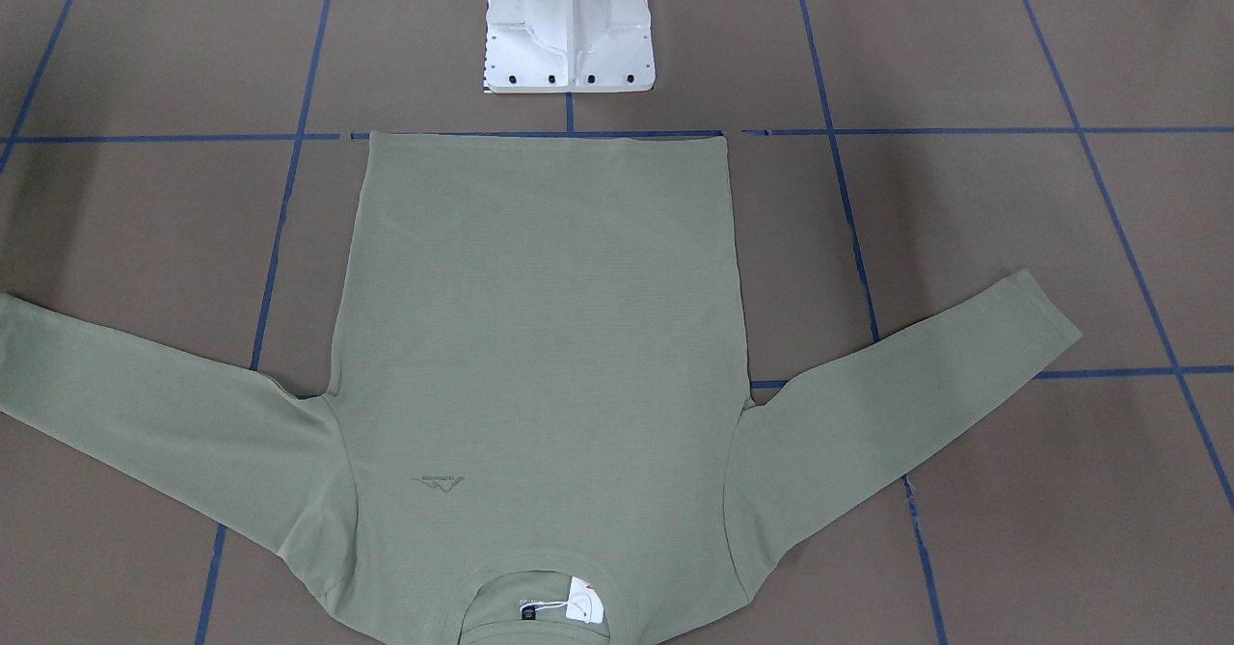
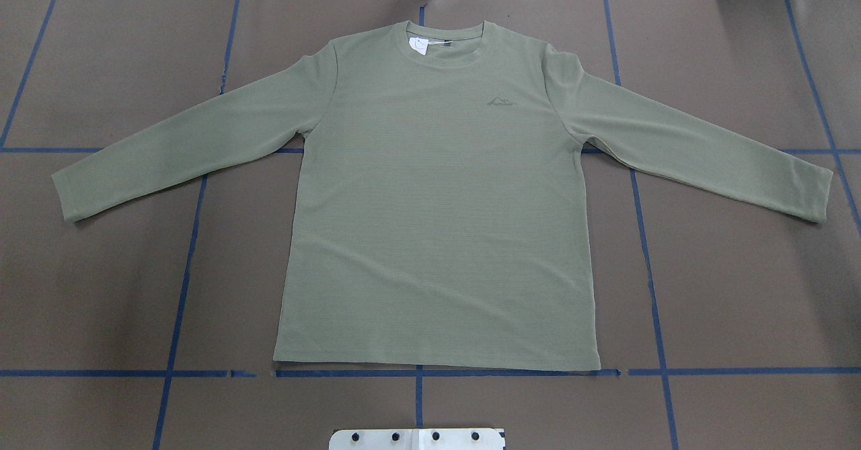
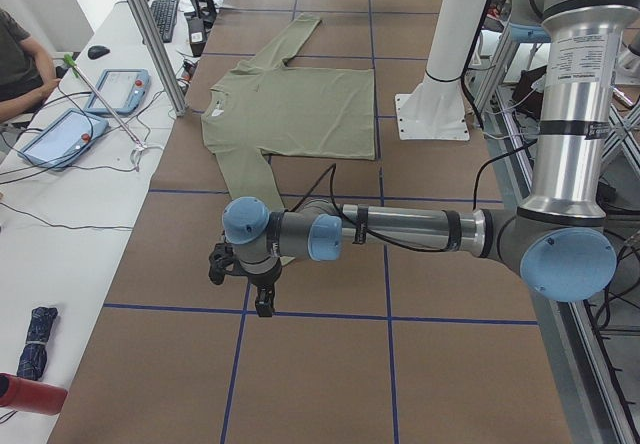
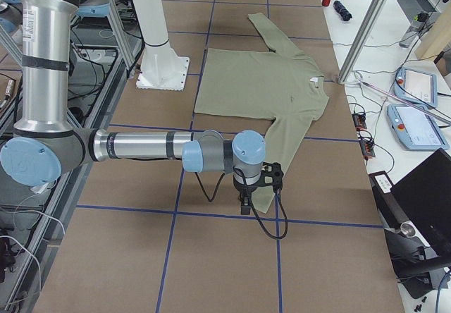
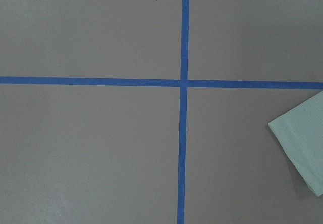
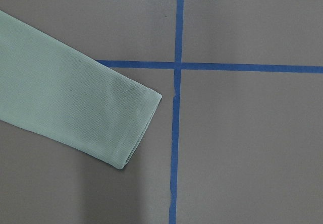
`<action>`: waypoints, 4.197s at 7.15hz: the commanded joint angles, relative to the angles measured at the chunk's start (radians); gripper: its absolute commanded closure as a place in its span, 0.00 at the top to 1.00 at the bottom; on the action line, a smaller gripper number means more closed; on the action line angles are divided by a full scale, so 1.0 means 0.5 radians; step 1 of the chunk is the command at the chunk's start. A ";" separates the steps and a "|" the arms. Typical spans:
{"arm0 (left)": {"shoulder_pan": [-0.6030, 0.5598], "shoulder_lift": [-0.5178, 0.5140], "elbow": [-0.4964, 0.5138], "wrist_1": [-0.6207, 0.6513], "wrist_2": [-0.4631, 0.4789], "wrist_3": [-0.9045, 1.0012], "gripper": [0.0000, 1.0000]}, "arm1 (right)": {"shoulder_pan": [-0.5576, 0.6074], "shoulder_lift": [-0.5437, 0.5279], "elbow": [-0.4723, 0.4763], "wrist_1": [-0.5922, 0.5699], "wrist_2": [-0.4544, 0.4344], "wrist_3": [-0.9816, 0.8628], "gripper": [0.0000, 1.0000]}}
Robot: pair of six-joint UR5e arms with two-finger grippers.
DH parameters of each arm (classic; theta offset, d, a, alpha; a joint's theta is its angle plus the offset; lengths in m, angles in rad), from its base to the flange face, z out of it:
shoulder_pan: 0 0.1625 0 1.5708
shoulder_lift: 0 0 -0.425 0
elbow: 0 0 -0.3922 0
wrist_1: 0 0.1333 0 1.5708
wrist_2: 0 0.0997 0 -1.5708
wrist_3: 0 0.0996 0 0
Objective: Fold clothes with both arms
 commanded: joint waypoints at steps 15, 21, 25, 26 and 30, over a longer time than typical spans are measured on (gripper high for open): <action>0.126 -0.115 0.366 -1.061 -0.003 -0.175 1.00 | -0.409 0.334 -0.709 0.982 0.000 0.202 1.00; 0.123 -0.118 0.348 -1.065 -0.006 -0.178 1.00 | -0.575 0.307 -0.912 1.335 -0.123 0.491 1.00; 0.126 -0.118 0.339 -1.068 -0.006 -0.178 1.00 | -0.648 0.307 -0.986 1.323 -0.147 0.491 1.00; 0.126 -0.121 0.339 -1.068 -0.006 -0.178 1.00 | -0.651 0.307 -0.980 1.329 -0.144 0.491 1.00; 0.123 -0.124 0.333 -1.068 -0.009 -0.178 1.00 | -0.651 0.326 -0.986 1.316 -0.138 0.491 0.98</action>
